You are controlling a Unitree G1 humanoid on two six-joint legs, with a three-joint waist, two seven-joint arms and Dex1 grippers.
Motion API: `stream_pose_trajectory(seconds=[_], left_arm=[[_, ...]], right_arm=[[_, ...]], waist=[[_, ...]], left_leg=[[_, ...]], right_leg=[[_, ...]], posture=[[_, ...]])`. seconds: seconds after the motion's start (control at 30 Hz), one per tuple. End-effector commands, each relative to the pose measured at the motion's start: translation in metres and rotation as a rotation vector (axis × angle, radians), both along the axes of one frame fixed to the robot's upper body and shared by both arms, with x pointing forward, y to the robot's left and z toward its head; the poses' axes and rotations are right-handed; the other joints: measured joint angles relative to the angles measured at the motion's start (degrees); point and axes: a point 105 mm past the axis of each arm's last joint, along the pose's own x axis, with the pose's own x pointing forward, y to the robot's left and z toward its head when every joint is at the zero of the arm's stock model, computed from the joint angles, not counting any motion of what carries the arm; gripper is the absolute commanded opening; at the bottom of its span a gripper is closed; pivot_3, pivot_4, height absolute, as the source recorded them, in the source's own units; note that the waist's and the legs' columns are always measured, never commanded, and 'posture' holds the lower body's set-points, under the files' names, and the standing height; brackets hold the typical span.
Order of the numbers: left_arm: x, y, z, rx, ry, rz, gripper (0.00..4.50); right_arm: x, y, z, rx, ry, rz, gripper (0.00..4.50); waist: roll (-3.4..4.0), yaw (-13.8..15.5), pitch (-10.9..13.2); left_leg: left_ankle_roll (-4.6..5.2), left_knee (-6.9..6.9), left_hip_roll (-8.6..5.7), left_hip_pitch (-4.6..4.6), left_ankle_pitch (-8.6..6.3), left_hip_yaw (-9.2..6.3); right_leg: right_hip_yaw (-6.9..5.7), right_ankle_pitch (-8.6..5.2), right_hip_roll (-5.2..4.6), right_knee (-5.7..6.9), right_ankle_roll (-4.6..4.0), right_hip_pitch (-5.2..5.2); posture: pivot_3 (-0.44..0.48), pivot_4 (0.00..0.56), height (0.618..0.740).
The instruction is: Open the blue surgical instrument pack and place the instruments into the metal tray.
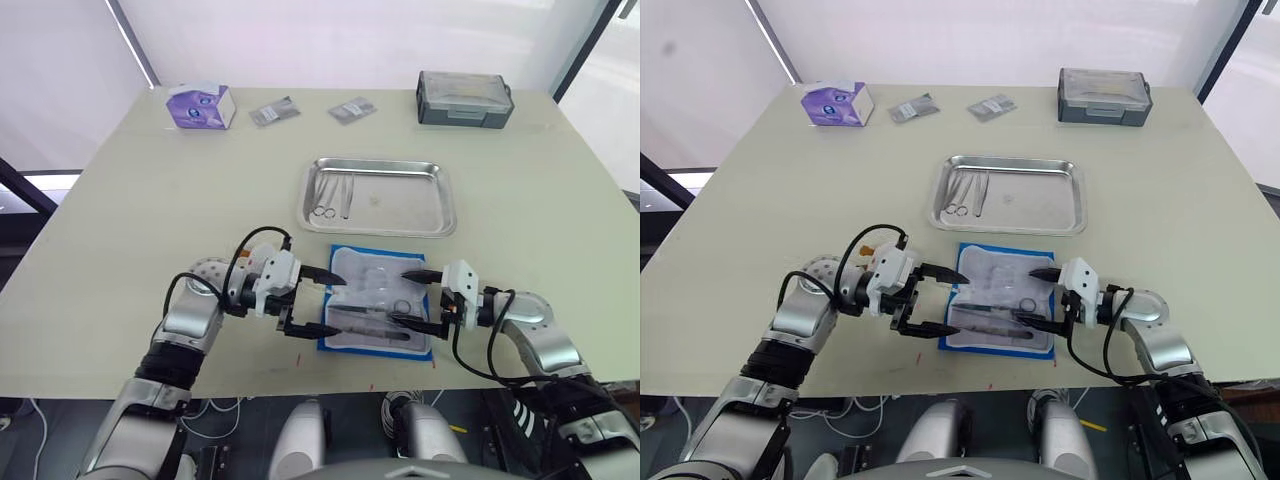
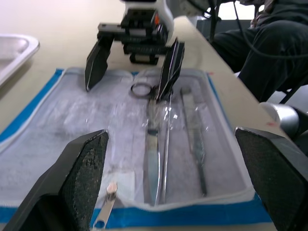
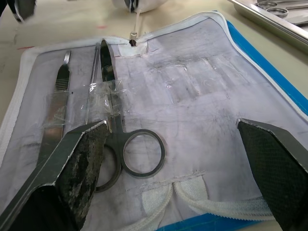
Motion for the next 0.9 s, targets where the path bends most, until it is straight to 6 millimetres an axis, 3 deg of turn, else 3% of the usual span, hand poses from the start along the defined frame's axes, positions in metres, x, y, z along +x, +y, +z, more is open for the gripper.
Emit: stream_pose_trajectory(seconds=[0.03, 0.4, 0.7, 0.9], left_arm=[[0.003, -0.004, -0.005, 0.009, -0.036, -0.015, 4.45], [0.002, -0.004, -0.035, 0.117, -0.007, -0.067, 4.45], [-0.013, -0.005, -0.048, 0.117, 0.046, -0.138, 4.45], [-0.012, -0.004, -0.056, 0.127, 0.053, -0.134, 4.45]], right_arm=[[-0.008, -0.012, -0.032, -0.083, 0.13, -0.036, 4.5], [-0.006, -0.013, -0.03, -0.082, 0.12, -0.042, 4.5], [-0.009, -0.013, -0.028, -0.079, 0.115, -0.044, 4.5], [-0.007, -0.012, -0.008, -0.04, 0.066, -0.037, 4.5]], waist=[[0.0, 0.0, 0.0], [0.02, 0.0, 0.0], [0.08, 0.0, -0.1], [0.28, 0.1, -0.2]], left_leg=[[0.0, 0.0, 0.0, -0.01, 0.0, -0.01], [0.0, 0.0, 0.0, 0.01, 0.0, -0.01], [0.01, 0.0, 0.0, 0.02, 0.0, 0.0], [0.02, -0.01, 0.0, 0.01, -0.01, 0.02]], right_leg=[[0.0, 0.0, 0.0, 0.0, 0.0, 0.0], [-0.01, 0.0, 0.01, 0.03, 0.0, 0.0], [0.0, 0.0, 0.01, 0.02, 0.0, 0.0], [0.0, 0.0, 0.0, -0.02, 0.0, 0.01]], posture=[[0.0, 0.15, 0.727], [0.0, 0.15, 0.727], [0.0, 0.15, 0.727], [0.0, 0.15, 0.727]])
